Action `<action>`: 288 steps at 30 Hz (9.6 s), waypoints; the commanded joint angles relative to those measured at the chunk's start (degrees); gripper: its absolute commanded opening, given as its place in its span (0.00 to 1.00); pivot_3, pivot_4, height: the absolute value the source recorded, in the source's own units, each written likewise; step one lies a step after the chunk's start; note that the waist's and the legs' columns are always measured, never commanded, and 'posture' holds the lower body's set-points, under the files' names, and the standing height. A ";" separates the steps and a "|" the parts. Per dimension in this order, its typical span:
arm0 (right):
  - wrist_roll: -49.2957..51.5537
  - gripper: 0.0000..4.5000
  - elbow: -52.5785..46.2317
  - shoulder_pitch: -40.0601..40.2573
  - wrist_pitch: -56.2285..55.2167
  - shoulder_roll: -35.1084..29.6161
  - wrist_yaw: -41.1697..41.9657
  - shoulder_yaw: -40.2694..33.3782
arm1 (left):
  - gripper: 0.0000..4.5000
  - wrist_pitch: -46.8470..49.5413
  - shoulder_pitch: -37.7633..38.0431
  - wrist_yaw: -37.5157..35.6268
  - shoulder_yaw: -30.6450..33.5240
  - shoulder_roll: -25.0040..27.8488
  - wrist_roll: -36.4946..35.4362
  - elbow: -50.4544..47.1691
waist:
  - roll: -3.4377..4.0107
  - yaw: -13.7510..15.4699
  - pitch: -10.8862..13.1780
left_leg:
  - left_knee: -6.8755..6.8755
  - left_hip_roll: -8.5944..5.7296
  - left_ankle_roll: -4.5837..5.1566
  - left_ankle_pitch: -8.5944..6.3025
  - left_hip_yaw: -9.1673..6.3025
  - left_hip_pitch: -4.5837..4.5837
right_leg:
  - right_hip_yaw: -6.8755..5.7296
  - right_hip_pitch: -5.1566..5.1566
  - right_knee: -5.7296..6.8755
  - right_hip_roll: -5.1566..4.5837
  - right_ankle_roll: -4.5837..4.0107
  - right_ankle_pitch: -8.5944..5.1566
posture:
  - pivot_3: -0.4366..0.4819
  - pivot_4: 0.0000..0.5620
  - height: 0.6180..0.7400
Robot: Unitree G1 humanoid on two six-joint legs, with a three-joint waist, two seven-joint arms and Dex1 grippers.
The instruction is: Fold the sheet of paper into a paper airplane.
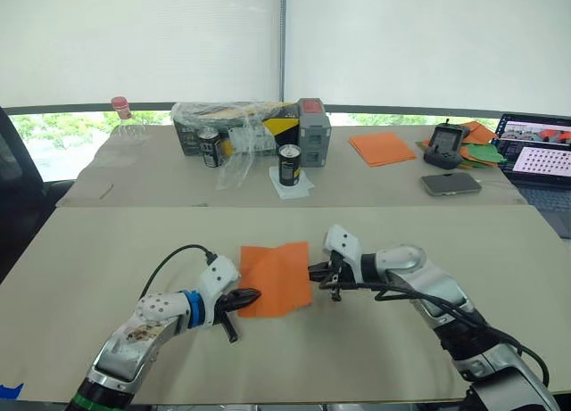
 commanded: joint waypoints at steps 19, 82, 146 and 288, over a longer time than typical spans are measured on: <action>-1.51 0.01 7.77 -1.45 1.76 14.99 -4.82 4.11 | 0.00 -0.63 5.56 0.57 5.30 5.93 0.75 -0.19 | 0.06 -0.48 -0.04 | -0.13 0.04 -0.02 0.00 -0.01 0.06 | 0.00 -0.07 0.03 0.05 -0.01 0.00 | 0.48 0.27 1.00; -12.21 0.01 34.26 -7.35 -18.03 20.76 -8.08 2.93 | 0.00 -3.21 -2.28 2.37 -2.87 -0.92 4.28 6.20 | 0.19 -1.11 -0.42 | -0.69 0.02 -0.06 0.01 -0.10 1.15 | -0.04 0.93 -0.25 0.03 -0.05 -0.02 | 0.48 0.27 1.00; -11.20 0.01 6.51 2.10 -9.41 7.77 -1.49 7.90 | 0.00 -3.70 -6.41 -0.01 -3.76 -2.03 5.37 10.71 | 0.24 -0.09 -0.49 | -0.92 0.02 0.11 -0.11 -0.36 1.53 | -0.25 1.70 -1.07 0.12 -0.03 -0.08 | 0.48 0.27 1.00; -4.69 0.01 -23.57 4.59 19.11 -3.11 -13.63 -7.32 | 0.00 2.58 -19.84 -7.51 -11.64 -9.88 0.65 22.19 | 0.23 0.07 -0.43 | -0.44 -0.27 -0.46 0.23 -0.97 0.02 | -0.20 0.04 -0.23 0.28 -0.19 0.02 | 0.48 0.27 1.00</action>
